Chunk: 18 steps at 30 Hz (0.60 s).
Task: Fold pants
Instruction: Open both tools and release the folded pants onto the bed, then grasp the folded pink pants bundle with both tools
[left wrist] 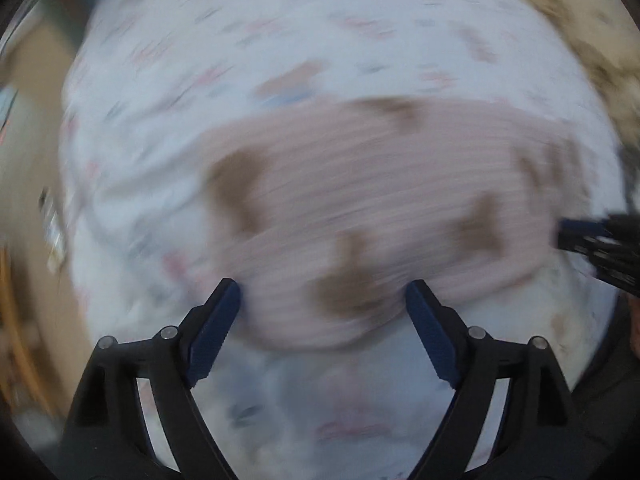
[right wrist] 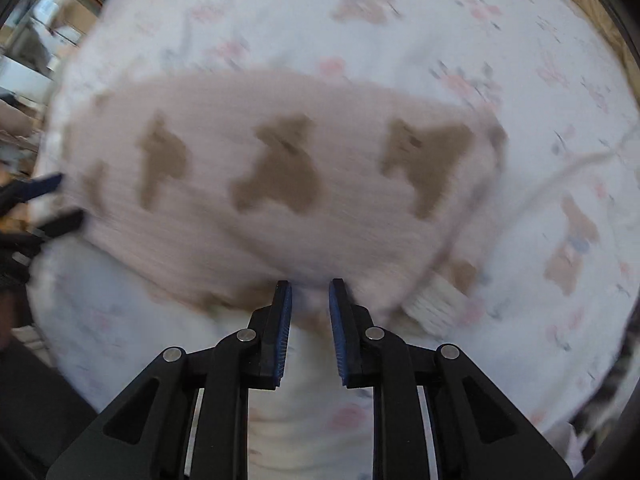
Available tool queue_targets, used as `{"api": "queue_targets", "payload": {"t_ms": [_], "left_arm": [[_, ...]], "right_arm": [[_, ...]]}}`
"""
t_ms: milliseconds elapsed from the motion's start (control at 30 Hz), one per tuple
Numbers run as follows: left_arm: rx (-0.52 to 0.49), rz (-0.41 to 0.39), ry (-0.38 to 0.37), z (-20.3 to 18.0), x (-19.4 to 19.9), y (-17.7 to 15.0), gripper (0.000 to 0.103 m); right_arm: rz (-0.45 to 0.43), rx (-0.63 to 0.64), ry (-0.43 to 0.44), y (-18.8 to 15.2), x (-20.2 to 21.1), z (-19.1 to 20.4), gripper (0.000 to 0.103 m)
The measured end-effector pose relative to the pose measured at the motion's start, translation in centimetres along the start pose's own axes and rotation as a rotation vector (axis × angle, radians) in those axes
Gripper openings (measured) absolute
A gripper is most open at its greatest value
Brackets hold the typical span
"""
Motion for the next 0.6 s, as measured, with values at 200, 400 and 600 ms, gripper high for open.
{"api": "queue_targets", "payload": {"t_ms": [200,400,600], "left_arm": [[0.073,-0.039,0.017,1.9,2.2,-1.0,0.083],[0.156,-0.359,-0.09,0.2,7.7,2.3,0.083],[0.06,-0.257,-0.108,-3.9,2.5,3.3,0.083]], "right_arm": [[-0.076,-0.023,-0.124,0.5,3.3,-2.0,0.023],[-0.319,-0.045,0.046,3.8,7.7,-0.1,0.023],[-0.288,-0.049,0.128,6.5,3.2,4.3,0.023]]}}
Point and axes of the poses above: each gripper's, at about its wrist camera, not at the fingertips, and x roughly against the way its jaws point, z to its left, y to its top, the point moved 6 cm from there along -x, roughly the way its jaws point, and after that the axes turned 5 degrees about -z, right-handed, at the moved point
